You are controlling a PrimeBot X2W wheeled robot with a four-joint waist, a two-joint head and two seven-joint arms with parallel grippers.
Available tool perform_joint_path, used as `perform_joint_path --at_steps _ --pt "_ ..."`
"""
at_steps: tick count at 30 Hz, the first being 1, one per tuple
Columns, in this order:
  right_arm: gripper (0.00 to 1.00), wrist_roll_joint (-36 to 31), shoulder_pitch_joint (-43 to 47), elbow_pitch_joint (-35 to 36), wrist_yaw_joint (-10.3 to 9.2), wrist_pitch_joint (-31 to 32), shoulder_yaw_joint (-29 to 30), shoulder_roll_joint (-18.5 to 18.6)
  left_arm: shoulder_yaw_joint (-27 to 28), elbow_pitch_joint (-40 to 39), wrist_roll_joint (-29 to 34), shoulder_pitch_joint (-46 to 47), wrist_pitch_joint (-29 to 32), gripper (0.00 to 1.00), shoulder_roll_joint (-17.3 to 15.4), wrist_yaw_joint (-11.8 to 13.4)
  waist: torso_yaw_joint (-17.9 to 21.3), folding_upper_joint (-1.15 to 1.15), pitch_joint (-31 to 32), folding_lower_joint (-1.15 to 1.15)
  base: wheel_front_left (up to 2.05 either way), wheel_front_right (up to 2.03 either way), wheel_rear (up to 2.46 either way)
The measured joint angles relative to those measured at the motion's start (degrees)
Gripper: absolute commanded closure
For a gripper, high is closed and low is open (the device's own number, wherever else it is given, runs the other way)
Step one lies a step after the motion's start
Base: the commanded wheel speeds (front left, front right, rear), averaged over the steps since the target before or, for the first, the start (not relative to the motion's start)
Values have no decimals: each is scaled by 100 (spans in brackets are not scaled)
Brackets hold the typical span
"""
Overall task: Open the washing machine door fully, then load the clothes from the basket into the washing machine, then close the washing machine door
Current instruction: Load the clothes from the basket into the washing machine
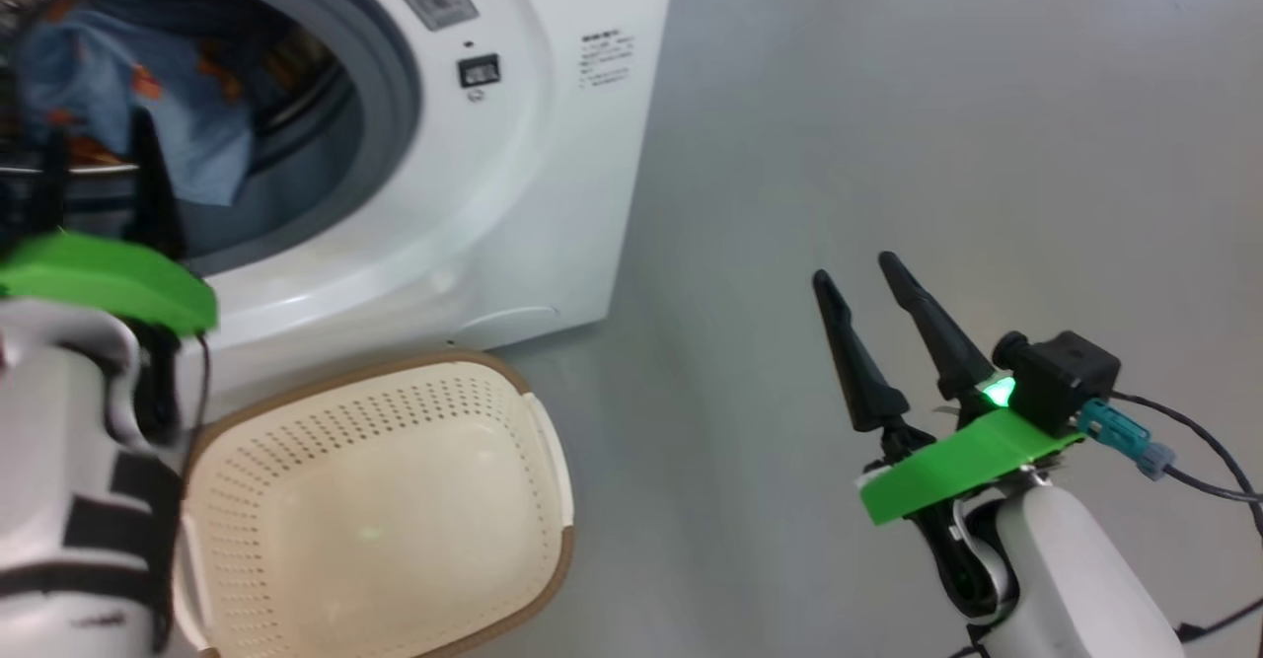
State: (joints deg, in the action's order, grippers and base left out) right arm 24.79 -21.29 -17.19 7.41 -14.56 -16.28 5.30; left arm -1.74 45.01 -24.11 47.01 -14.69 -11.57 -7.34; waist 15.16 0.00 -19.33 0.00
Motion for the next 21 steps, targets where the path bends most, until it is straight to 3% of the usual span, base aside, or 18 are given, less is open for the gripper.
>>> perform_joint_path --at_steps 9,21 --pt "0 9 237 -35 0 0 133 152 -291 -1104 -93 -1244 0 0 81 0 -450 0 449 0 0 0 0" --pt "0 51 470 -34 0 0 281 325 86 -2332 -5 -2725 0 0 392 0 -1002 0 1076 0 0 0 0"
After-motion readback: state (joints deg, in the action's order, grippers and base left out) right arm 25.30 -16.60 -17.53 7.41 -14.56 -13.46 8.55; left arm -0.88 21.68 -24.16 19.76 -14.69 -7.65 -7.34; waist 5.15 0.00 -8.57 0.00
